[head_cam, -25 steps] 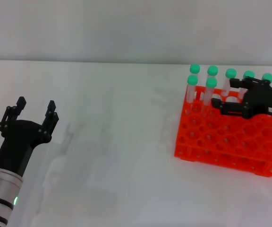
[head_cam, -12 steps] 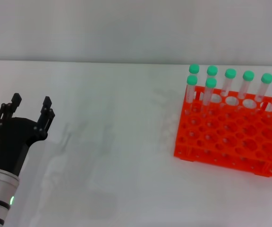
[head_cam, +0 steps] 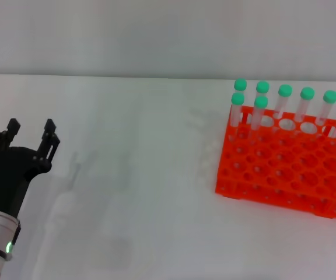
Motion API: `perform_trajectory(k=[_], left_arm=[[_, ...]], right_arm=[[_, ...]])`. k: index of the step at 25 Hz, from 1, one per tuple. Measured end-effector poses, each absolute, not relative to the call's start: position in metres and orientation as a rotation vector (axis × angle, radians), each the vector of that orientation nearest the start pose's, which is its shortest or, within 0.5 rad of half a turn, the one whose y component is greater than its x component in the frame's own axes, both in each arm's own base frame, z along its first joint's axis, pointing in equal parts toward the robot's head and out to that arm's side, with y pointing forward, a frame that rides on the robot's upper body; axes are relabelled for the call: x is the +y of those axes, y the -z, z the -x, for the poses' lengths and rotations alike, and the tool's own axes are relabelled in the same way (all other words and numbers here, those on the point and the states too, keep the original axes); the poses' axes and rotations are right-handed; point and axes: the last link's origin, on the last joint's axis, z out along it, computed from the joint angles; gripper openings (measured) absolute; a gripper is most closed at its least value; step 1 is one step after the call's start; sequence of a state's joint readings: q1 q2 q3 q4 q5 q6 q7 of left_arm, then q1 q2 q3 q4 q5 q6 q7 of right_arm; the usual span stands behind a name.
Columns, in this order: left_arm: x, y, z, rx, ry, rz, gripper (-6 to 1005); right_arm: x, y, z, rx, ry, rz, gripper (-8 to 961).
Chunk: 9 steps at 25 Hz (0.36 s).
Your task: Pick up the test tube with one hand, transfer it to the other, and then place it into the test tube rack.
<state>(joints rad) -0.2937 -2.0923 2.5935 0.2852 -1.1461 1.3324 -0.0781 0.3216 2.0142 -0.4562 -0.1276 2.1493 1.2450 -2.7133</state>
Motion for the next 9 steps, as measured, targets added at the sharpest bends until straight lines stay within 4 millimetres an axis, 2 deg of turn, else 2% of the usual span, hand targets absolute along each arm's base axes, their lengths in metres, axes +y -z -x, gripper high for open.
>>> perform_trajectory(k=[9], left_arm=[[0.273,0.026,0.337,-0.646,0.831,1.503,712]], right_arm=[[0.283,-0.054,-0.403,0.653,-0.661,1.462,860]])
